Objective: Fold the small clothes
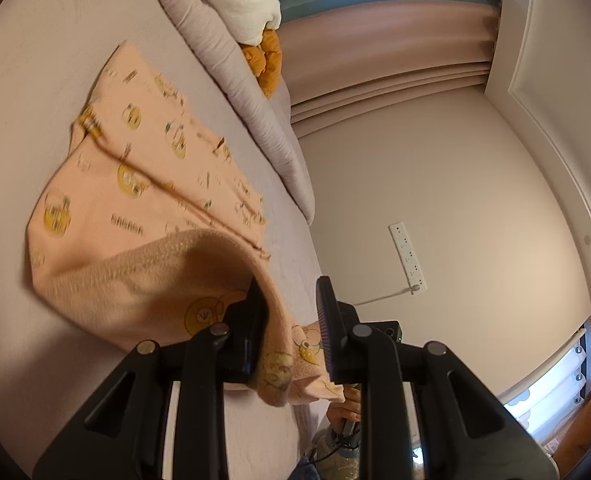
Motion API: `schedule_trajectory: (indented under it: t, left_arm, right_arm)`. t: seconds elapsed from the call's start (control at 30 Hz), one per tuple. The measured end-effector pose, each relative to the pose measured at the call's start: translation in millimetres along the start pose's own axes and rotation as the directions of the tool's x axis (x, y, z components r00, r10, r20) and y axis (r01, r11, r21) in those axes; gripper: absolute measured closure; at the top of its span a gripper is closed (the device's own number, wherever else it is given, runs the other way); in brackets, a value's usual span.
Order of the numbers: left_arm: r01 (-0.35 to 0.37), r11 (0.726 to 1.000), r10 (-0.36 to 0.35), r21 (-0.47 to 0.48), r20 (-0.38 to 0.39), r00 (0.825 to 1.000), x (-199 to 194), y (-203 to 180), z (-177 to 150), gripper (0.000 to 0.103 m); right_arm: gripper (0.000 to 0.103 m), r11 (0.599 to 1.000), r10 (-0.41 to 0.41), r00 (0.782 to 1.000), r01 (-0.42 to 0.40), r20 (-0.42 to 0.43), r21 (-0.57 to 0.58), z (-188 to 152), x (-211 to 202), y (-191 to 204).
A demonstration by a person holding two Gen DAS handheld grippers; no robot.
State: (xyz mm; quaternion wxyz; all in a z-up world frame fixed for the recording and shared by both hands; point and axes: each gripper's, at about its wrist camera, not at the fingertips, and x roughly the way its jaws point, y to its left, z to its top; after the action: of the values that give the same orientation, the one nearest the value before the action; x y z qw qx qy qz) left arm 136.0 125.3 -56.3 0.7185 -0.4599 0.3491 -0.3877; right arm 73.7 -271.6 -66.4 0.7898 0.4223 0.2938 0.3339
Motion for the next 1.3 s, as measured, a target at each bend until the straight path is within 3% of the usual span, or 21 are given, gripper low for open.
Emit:
schedule_trajectory:
  t: [0.4,0.63,0.73,0.9,0.97,1.2,1.3]
  left_arm:
    - [0.015,0.999,-0.012,-0.040,0.059,0.998,28.0,17.4,75.1,0.080]
    - [-0.092,0.991,0.102,-0.101,0.108,0.989,39.4,45.9,137.2,0.080]
    - [-0.105,0.984,0.121,-0.141,0.108,0.987,47.2,62.3,154.5,0.080]
    - [-0.140,0.972,0.154,-0.188,0.061,0.986,58.0,80.0,159.8,0.079]
    - [-0.221,0.963,0.227,-0.153,0.020,0.974,56.2,78.2,155.8,0.068]
    - [-0.295,0.945,0.296,-0.140,-0.010,0.955,39.8,78.6,145.7,0.064]
    - [-0.274,0.948,0.278,-0.160,0.003,0.961,41.7,81.2,151.5,0.062]
  right_arm:
    - [0.092,0.997,-0.054,0.998,0.056,0.046,-0.048,65.4,29.9,-1.0]
    - [0.092,0.988,-0.157,0.987,0.156,0.047,0.021,112.7,67.2,-25.0]
    - [0.092,0.978,-0.200,0.979,0.196,0.046,0.074,128.5,80.4,-42.0]
    - [0.092,0.942,-0.306,0.952,0.304,-0.012,0.139,140.7,102.3,-72.3]
    - [0.092,0.933,-0.319,0.947,0.319,-0.029,0.166,138.6,101.7,-81.4]
    - [0.092,0.939,-0.301,0.953,0.300,-0.024,0.167,133.9,97.7,-81.9]
    - [0.092,0.941,-0.296,0.955,0.296,-0.029,0.161,134.5,102.5,-78.5]
